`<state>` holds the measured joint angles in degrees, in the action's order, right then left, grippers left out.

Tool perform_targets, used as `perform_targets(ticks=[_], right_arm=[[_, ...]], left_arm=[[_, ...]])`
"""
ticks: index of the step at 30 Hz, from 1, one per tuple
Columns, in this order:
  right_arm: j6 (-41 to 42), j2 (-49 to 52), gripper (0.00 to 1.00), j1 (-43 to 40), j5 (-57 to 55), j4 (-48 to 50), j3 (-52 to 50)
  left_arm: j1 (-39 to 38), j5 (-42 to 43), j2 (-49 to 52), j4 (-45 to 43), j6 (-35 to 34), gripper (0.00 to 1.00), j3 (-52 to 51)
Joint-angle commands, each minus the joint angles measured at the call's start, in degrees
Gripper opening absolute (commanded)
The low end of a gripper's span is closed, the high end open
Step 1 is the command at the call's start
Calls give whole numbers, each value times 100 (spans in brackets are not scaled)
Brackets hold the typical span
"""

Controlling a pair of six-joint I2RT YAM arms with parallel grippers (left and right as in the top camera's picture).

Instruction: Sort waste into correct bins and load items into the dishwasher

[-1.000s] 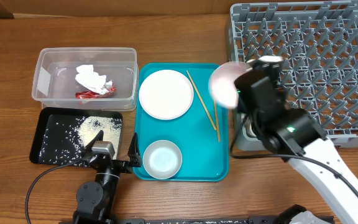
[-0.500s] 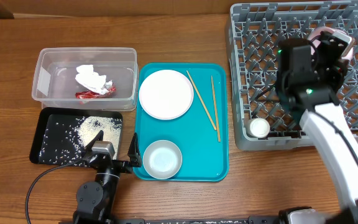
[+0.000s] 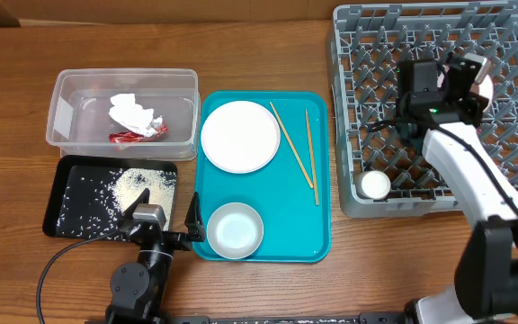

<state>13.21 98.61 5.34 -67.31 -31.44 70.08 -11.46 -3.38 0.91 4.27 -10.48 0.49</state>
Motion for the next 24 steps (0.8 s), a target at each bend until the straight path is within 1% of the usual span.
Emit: perform_targets(ticks=[1,6,17,20,21,23,24], right_arm=[[-22,358,4,15,-7,15,74],[-20,654,4,184,39,-162,74],[26,654,4,671,122,-785,76],[26,651,10,802,269,-859,79],[26,638,14,857,293,-866,79],[26,592,19,1003,299,-876,83],[26,557,24,1084,308,-876,83]], left_arm=[[20,42,-52,-13,-24,100,-22],[20,42,-52,-13,-24,100,-22],[20,42,-52,-13,-24,100,-22],[20,42,-52,-13,-24,100,-22],[20,42,-52,-13,-24,100,-22],[20,42,-52,-13,-24,100,-22],[20,42,-52,-13,-24,100,-22]])
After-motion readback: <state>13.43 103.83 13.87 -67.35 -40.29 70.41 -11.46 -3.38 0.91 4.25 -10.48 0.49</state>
